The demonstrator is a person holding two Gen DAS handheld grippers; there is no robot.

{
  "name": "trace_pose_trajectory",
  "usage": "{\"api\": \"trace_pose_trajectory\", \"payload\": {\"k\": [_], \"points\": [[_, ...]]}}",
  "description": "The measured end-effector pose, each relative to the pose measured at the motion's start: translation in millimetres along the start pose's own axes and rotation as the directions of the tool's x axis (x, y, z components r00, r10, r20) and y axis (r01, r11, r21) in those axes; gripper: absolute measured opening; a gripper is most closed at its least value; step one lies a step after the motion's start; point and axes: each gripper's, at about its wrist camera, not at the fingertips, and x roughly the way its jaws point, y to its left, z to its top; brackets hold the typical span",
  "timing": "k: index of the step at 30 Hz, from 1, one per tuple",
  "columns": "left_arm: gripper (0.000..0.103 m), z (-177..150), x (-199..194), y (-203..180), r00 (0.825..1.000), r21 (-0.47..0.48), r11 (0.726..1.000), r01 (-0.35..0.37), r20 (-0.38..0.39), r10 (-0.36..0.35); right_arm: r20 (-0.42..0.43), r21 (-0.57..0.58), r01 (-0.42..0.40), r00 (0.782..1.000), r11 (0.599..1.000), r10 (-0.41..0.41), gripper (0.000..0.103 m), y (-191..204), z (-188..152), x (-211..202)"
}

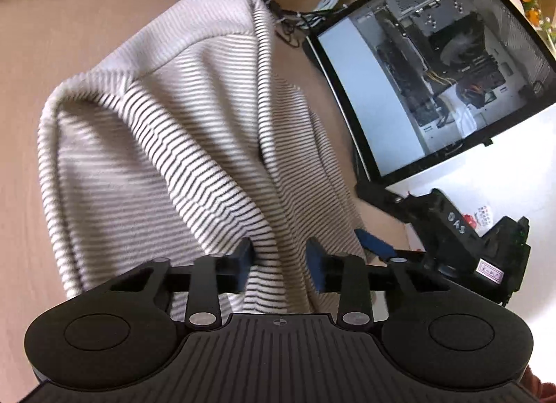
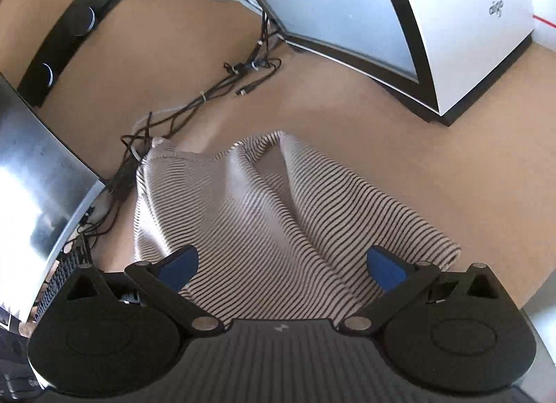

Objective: Fold clothes

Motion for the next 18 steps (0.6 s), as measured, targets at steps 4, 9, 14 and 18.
{"api": "trace_pose_trajectory", "payload": {"k": [4, 9, 14, 18], "points": [[0.009, 16.7, -10.5, -9.8, 0.997, 0.026, 0.999, -0.022, 0.079, 0.02, -0.029, -0.082, 0.023, 0.999, 0.996, -0.026, 0.103, 6.9, -1.5, 10.3], [0.009, 75.0, -107.6, -11.4, 0.875, 0.018, 0.982, -0.186, 0.457, 0.158, -0.063, -0.296, 0.068, 0.994, 0.953, -0.091, 0.103, 24.6, -12.6, 13.1], [0.009, 93.7, -175.5, 50.6, 0.769, -0.165, 0.927, -0.337, 0.519, 0.372, -0.043, -0.426, 0.13, 0.986, 0.895, -0.164, 0.103, 40.2, -28.3, 16.4], [0.013, 72.7, -161.6, 99.1, 0.779, -0.302, 0.873, -0.382, 0.403, 0.48, -0.113, -0.446, 0.098, 0.98, 0.889, -0.165, 0.103, 50.5, -22.0, 21.7]]}}
